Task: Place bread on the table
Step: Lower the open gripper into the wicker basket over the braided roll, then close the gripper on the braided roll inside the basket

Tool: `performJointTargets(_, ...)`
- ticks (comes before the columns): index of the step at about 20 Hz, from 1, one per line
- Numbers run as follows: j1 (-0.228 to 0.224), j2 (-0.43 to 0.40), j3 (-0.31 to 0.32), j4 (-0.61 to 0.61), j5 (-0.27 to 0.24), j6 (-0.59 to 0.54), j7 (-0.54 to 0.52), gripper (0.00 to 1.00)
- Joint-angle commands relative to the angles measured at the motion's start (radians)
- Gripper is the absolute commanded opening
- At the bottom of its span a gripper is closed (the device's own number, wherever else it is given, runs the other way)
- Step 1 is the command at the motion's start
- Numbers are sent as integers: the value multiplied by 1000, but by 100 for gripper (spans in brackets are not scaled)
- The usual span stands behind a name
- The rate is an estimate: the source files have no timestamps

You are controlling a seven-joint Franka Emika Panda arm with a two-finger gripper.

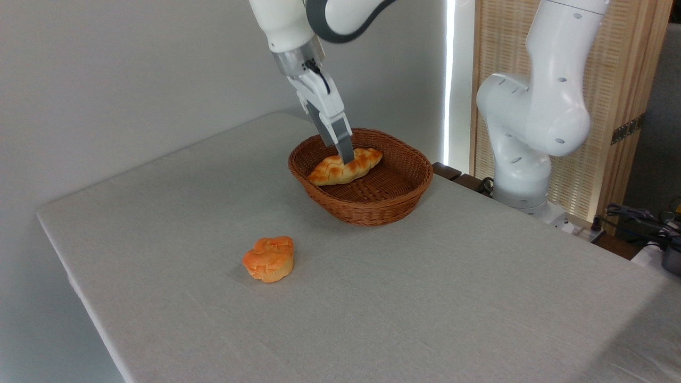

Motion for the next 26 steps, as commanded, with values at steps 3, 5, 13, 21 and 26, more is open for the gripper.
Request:
performJointTargets(3,1,16,-26,-57,-108,134,-4,100)
performJointTargets(5,1,16,-26,-69,-108,140,-1,100)
performJointTargets(13,4,20,-26,-89,-44,151,5,100)
performJointTargets(21,1,43,-29,-107,-46,182,8,56)
performJointTargets(26,1,50,-29,-107,-46,191,8,28)
